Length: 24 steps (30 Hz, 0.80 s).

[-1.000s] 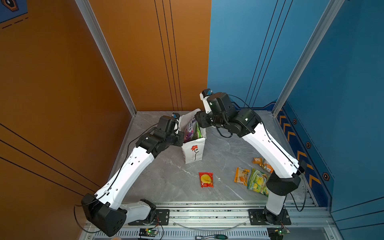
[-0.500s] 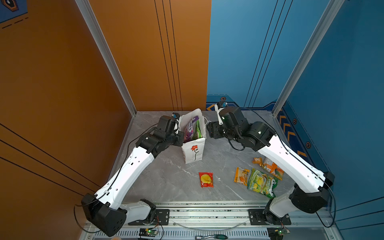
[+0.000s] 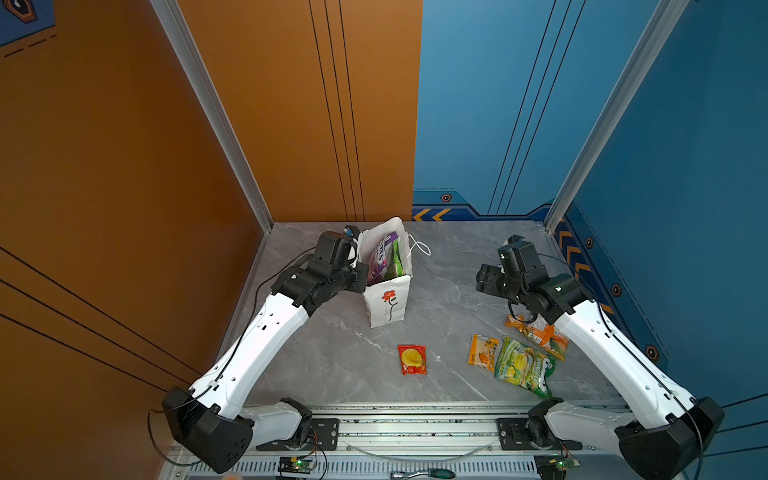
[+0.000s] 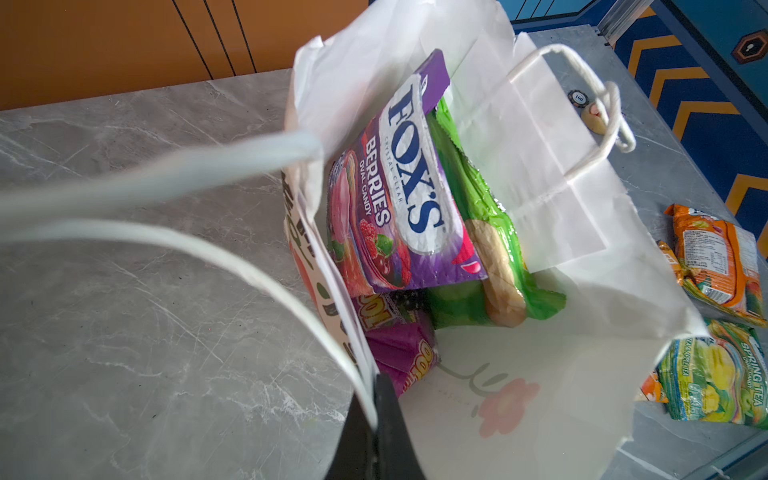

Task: Place the snacks into the paper bag
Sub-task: 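Move the right gripper over the orange Fox's Fruits pack and lower onto it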

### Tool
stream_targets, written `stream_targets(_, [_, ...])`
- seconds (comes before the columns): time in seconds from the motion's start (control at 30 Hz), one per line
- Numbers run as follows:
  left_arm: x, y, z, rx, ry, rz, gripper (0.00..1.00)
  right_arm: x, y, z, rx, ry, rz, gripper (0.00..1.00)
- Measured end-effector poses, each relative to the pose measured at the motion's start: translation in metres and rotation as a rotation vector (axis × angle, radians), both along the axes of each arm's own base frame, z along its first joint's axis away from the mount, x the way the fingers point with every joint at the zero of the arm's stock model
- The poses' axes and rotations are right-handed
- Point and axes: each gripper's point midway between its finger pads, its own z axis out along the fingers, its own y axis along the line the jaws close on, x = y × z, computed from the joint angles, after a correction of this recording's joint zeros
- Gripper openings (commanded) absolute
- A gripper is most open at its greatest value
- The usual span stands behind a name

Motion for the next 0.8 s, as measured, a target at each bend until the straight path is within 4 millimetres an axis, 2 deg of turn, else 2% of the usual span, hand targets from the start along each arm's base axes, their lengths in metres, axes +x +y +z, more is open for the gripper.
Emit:
stream_targets(0.13, [0.0, 0.0, 0.0, 0.0, 0.0, 0.0, 0.0, -0.005, -0.069, -0.041, 0.044, 0.083, -0.229, 0.85])
stream_targets(0.23, [0.0, 0.0, 0.0, 0.0, 0.0, 0.0, 0.0, -0.022, -0.119, -0.078, 0.085, 0.16, -0.417, 0.92])
stream_targets(0.3, [0.0, 0.0, 0.0, 0.0, 0.0, 0.0, 0.0, -0.034, -0.14, -0.096, 0.097, 0.2, -0.505, 0.93])
stream_targets(0.5, [0.0, 0.0, 0.0, 0.0, 0.0, 0.0, 0.0, -0.053, -0.186, -0.126, 0.139, 0.222, -0.712, 1.0])
stream_targets(0.8, [0.0, 0.0, 0.0, 0.0, 0.0, 0.0, 0.0, -0.06, -0.207, -0.163, 0.201, 0.23, -0.81, 1.0])
